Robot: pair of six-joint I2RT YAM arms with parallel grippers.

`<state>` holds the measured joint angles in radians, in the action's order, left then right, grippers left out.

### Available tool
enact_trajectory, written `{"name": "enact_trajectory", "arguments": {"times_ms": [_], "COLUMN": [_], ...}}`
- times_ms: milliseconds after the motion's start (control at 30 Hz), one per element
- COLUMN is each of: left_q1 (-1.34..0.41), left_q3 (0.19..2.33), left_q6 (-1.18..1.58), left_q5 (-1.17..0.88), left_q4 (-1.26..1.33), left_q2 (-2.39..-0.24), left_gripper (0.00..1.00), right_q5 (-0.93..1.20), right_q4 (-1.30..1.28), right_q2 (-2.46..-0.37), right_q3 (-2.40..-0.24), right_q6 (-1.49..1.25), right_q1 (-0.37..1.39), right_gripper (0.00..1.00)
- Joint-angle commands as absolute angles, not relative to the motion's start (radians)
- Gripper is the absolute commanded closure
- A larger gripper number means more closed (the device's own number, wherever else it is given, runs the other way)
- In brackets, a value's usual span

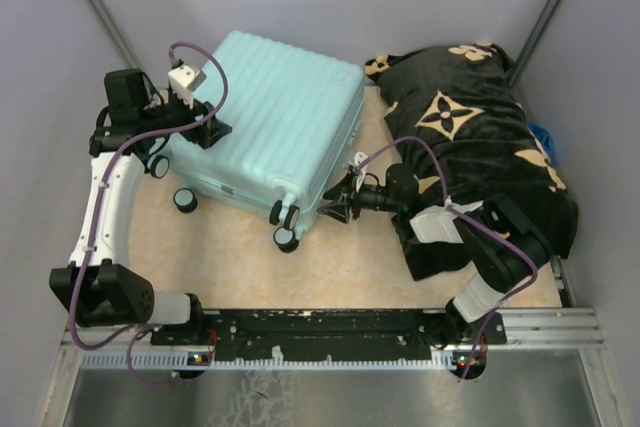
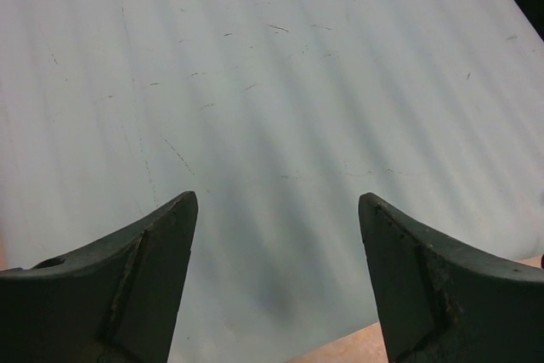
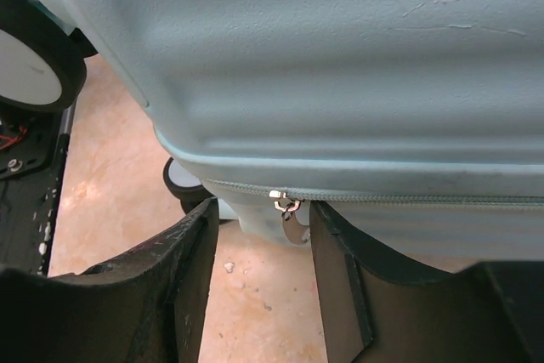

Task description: Pack the luggage

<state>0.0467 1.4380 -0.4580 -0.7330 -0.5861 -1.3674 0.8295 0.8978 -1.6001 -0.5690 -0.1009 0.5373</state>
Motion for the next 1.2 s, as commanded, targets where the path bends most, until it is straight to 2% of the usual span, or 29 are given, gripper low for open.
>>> {"name": "enact_trajectory", "arguments": {"times_ms": [0,100,233,367,500,667,733,833,1000,1167], "left_q1": [0.042,0.018,-0.099,-0.151,-0.129,0.069,0.155,0.191,0.179,0.088], "left_q3": [1.434,1.440,1.498,1.453,1.386,1.455,1.523,1.596,1.620,1.522], "left_q6": [-0.469,-0.496,-0.582,-0.502,-0.370,-0.452,-0.519,-0.559,-0.656,-0.714], "left_q5": [-0.754,-0.810,-0.729,-0.709,-0.560,-0.483,-0.494,-0.533,-0.813,-0.818], "left_q4": [-0.600,-0.648,-0.827,-0.843,-0.801,-0.908,-1.003,-1.101,-1.265,-1.402], "left_q2": [-1.330,-1.323,-1.343,-1.302,-1.243,-1.281,-1.336,-1.383,-1.368,-1.305], "left_gripper": [0.18,0.19,0.17,0.16,0.12,0.08,0.09,0.10,0.09,0.11], "right_q5": [0.687,0.644,0.609,0.620,0.612,0.595,0.590,0.582,0.555,0.496], "right_q4": [0.999,0.993,0.981,0.983,0.977,0.943,0.939,0.937,0.940,0.921], "right_q2": [-1.609,-1.616,-1.616,-1.620,-1.619,-1.623,-1.627,-1.630,-1.634,-1.643], "right_q3": [-0.564,-0.569,-0.575,-0.594,-0.615,-0.647,-0.658,-0.674,-0.696,-0.712], "right_q6": [-0.060,-0.058,-0.050,-0.056,-0.061,-0.061,-0.058,-0.052,-0.060,-0.073], "right_q1": [0.570,0.574,0.583,0.604,0.625,0.666,0.693,0.738,0.783,0.785], "right_gripper": [0.56,0.66,0.85,0.99,1.00,1.00,1.00,1.00,1.00,1.00]}}
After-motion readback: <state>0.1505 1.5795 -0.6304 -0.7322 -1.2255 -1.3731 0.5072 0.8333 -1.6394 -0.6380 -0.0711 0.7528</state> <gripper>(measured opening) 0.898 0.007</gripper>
